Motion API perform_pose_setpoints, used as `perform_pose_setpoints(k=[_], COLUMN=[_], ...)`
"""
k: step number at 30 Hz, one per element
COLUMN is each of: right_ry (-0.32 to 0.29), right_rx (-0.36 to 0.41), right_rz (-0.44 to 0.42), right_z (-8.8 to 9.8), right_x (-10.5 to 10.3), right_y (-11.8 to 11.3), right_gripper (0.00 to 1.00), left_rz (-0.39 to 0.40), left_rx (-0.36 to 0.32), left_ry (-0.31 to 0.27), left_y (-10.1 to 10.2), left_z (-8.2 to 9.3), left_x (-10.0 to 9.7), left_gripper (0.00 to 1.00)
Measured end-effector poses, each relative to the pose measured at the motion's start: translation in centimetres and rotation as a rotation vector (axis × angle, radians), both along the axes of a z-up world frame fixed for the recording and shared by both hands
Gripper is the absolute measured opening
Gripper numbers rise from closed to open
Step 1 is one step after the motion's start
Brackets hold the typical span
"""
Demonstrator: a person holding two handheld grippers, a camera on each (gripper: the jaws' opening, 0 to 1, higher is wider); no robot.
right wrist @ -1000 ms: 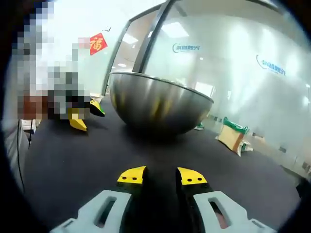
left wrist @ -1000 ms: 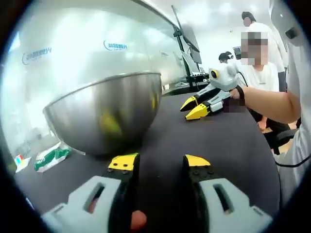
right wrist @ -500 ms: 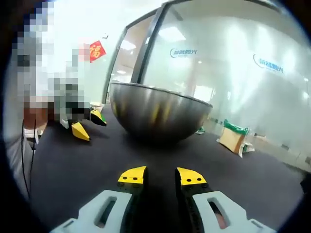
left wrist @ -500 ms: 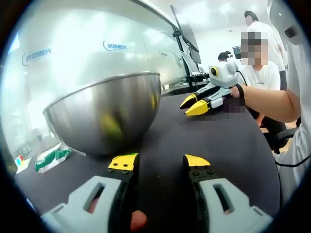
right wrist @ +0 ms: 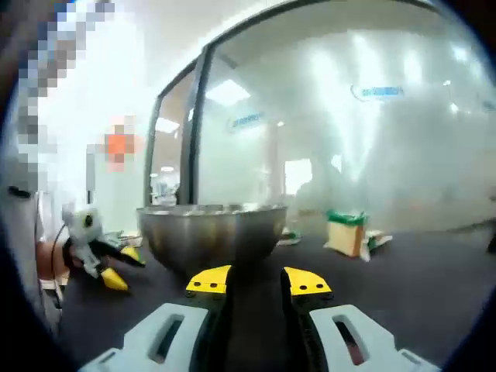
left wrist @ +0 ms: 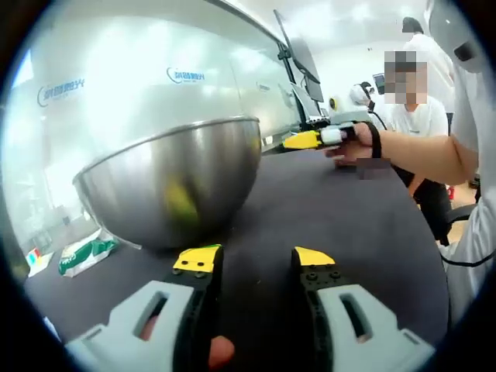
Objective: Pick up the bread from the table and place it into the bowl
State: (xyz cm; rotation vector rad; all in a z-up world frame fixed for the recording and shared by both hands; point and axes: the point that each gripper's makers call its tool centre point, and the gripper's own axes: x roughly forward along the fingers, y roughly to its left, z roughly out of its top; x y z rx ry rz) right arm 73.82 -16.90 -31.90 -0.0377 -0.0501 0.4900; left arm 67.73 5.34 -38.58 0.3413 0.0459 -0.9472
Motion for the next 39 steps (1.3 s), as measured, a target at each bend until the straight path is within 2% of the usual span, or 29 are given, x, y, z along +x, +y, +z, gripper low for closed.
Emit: perform_pose_setpoints(k=[2,4,5,6,7,9,10,13,15,16,18,19,20,22,24,26,29,30,32,34,39], right_ry=[-0.042,-0.043,-0.038,0.013,0.027,0.028,0.023,0.052,0.054,0.056,0.046,0.064,0.066,0.078,0.088,0.123,0.129,0.134,0.137,0.127,0.123], right_rx=[-0.056,-0.037,-0.013,0.029,0.017,-0.049,-0.057,0.009,0.014,0.005,-0.074,-0.105,-0.092,-0.040,-0.050,-0.025,-0.068,-0.066,-0.068,-0.095,-0.080], right_rz=[-0.058,-0.070,-0.068,-0.060,-0.063,-0.089,-0.081,-0.042,-0.042,-0.041,-0.023,-0.013,-0.017,0.023,0.012,0.076,0.082,0.083,0.079,0.064,0.099], right_z=[1.7,2.6,2.8,2.5,2.1,1.7,1.6,1.2,0.7,0.3,-0.5,-1.4,-1.7,-2.0,-2.4,-3.3,-4.3,-4.4,-4.7,-4.9,-4.6], right_x=[2.8,5.4,6.3,8.2,9.2,11.8,13.3,16.6,19.0,19.9,21.3,22.8,23.8,24.9,26.2,26.3,27.4,27.8,28.2,28.8,29.7], right_y=[-2.0,-3.1,-3.4,-4.1,-4.6,-5.8,-6.1,-6.7,-7.3,-7.2,-7.0,-7.3,-7.3,-6.8,-6.9,-5.4,-4.7,-4.7,-4.5,-4.5,-4.2], right_gripper=[0.26,0.28,0.33,0.36,0.38,0.38,0.38,0.41,0.44,0.46,0.50,0.51,0.52,0.52,0.53,0.54,0.54,0.52,0.39,0.32,0.33], left_rz=[0.004,0.007,0.008,0.009,0.009,0.012,0.013,0.015,0.015,0.017,0.018,0.016,0.014,0.019,0.028,0.038,0.047,0.050,0.051,0.050,0.048], left_rx=[-0.002,0.000,0.000,0.000,-0.001,-0.004,-0.005,-0.001,0.003,0.005,0.007,0.008,0.011,0.016,0.015,0.011,0.010,0.010,0.011,0.014,0.021], left_ry=[-0.004,-0.010,-0.011,-0.012,-0.012,-0.010,-0.010,-0.007,-0.005,-0.004,-0.003,-0.005,-0.006,-0.004,-0.003,0.000,0.002,0.004,0.006,0.008,0.011], left_y=[0.1,0.1,0.1,0.1,0.2,0.2,0.2,0.1,0.1,0.2,0.2,0.2,0.2,0.2,0.4,0.6,0.7,0.7,0.7,0.7,0.7], left_z=[0.0,0.1,0.1,0.1,0.1,0.2,0.2,0.0,0.0,-0.1,-0.1,-0.1,-0.2,-0.3,-0.2,-0.2,-0.2,-0.2,-0.3,-0.4,-0.5], left_x=[0.0,0.1,0.1,0.1,0.1,0.3,0.3,0.3,0.4,0.4,0.4,0.4,0.4,0.5,0.6,0.7,0.8,0.8,0.7,0.7,0.6], left_gripper=[0.29,0.29,0.29,0.29,0.29,0.29,0.29,0.29,0.29,0.29,0.29,0.28,0.28,0.28,0.28,0.28,0.28,0.28,0.28,0.28,0.28])
